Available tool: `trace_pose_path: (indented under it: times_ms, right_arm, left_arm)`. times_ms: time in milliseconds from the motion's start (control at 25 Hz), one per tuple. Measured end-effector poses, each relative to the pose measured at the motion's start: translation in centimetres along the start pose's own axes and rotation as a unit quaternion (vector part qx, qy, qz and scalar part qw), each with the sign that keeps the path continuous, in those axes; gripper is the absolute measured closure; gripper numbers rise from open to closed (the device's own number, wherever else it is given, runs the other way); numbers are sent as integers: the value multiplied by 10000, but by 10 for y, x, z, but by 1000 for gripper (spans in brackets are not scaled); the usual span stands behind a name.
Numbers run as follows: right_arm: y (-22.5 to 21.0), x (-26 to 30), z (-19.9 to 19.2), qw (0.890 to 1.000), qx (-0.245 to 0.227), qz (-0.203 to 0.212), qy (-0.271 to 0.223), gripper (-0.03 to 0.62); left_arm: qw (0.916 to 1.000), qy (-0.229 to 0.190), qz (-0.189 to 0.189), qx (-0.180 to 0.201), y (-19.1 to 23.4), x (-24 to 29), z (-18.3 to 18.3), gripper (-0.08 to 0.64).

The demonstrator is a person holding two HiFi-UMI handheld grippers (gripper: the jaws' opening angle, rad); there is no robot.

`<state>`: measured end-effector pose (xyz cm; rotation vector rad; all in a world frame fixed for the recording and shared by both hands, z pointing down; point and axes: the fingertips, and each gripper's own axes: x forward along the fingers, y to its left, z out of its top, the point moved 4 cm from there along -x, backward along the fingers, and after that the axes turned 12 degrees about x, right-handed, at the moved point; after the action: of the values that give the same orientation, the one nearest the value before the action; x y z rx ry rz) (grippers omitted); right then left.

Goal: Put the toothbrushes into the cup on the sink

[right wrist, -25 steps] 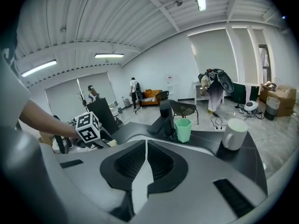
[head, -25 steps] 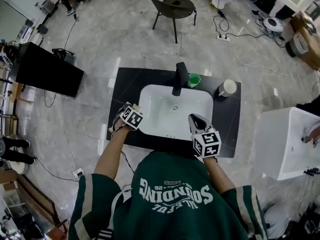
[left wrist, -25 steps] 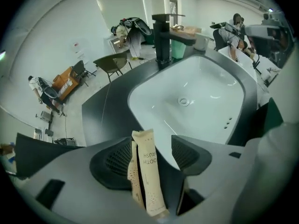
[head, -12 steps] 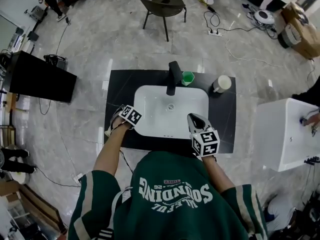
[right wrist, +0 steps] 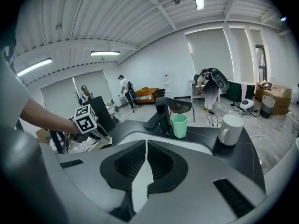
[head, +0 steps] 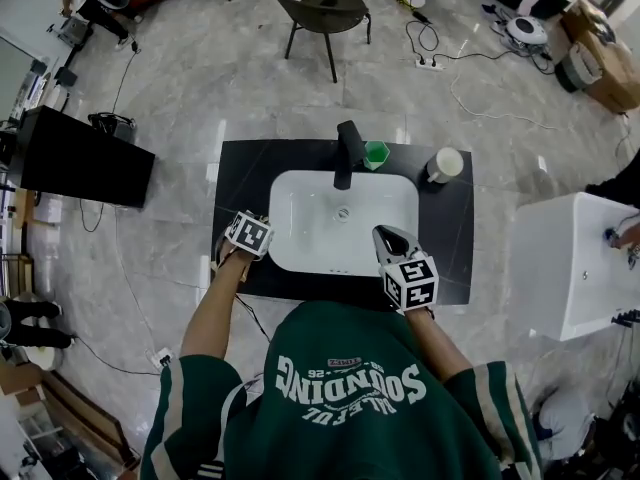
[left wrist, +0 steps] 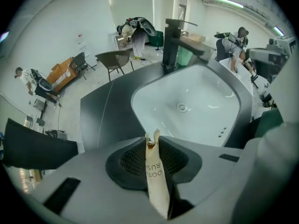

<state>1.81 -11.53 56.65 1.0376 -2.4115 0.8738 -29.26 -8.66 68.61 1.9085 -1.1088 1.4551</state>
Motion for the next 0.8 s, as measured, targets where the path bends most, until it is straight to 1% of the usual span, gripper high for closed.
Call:
trace_pose_path:
  times_ms: [80,120,200,320,480,680,800]
  right_arm:
    - [2,2,1,10000,-25,38,3,549]
    - [3,2,2,10000,-37,60,11,549]
    - [5,4,2,9999,-61,106,34,549]
    - [8,5,-1,9998,-101,160,69,549]
    - [8,6,-3,9997,-131,200,109,549]
    - [6,2,-4,9997,-131,189,100,549]
    - [3,0,-5,9998,-117,166,88,549]
  left_arm:
    - [9996,-239,163,-44,6,-19,10,480]
    - [9992,-342,171,-138,7,-26,13,483]
    - [9980,-506,12,-387,1,-33,15,486]
    - [9951,-836,-154,-513,-5,-39,21,489]
    - [9893,-1253,-238,-714,-9,-54,35,491]
    - [9813,-1776,-236,-698,-16,-72,60,492]
    - [9741,-2135,-224,-710,-21,-84,78,492]
